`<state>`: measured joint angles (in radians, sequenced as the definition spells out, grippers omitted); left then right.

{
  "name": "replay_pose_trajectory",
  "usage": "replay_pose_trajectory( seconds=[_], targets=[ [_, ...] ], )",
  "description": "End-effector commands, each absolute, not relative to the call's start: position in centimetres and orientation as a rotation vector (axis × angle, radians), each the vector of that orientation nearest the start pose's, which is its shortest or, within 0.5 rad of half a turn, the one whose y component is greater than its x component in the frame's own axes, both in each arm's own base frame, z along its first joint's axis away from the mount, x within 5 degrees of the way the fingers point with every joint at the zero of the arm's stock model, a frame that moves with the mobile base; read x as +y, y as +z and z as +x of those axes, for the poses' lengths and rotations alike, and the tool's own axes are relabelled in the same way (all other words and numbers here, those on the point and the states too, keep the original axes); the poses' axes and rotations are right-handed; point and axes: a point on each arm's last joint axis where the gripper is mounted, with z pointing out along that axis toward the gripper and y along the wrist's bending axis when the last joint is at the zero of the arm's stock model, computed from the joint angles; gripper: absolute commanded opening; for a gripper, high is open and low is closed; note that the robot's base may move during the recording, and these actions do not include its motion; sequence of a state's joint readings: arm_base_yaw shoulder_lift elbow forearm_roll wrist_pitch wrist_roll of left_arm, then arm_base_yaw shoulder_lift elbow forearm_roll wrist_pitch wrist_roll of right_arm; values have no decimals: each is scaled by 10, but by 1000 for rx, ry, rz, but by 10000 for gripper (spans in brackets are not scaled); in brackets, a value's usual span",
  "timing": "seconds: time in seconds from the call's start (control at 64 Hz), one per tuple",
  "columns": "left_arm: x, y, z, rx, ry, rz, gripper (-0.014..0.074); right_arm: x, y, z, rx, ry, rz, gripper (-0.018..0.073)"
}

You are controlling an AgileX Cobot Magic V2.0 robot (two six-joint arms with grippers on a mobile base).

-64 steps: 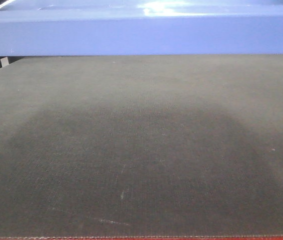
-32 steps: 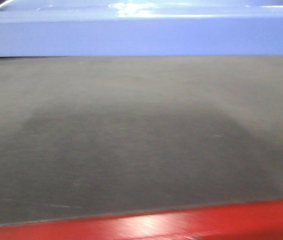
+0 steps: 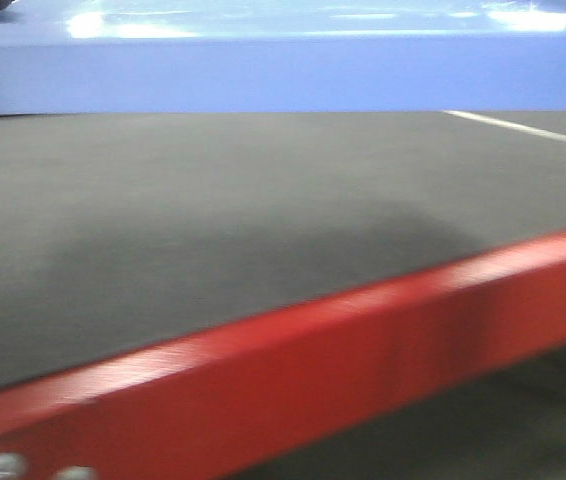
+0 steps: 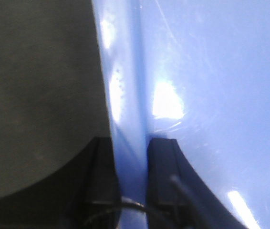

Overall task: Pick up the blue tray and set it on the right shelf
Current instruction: 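Hold the tray in both grippers while the base drives away from the table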

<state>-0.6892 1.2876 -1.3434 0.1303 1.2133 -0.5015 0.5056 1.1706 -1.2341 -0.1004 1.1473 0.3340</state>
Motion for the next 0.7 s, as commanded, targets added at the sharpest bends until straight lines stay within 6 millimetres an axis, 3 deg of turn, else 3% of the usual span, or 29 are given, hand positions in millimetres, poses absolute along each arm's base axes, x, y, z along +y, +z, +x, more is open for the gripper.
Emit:
replay_pose_trajectory(
  seconds=[0.0, 0.688],
  targets=[
    [-142, 395, 192, 2605, -177, 315, -48, 94, 401, 194, 2439, 160, -282, 66],
    [-142, 395, 192, 2605, -177, 315, -48, 94, 401, 194, 2439, 160, -282, 66]
  ],
)
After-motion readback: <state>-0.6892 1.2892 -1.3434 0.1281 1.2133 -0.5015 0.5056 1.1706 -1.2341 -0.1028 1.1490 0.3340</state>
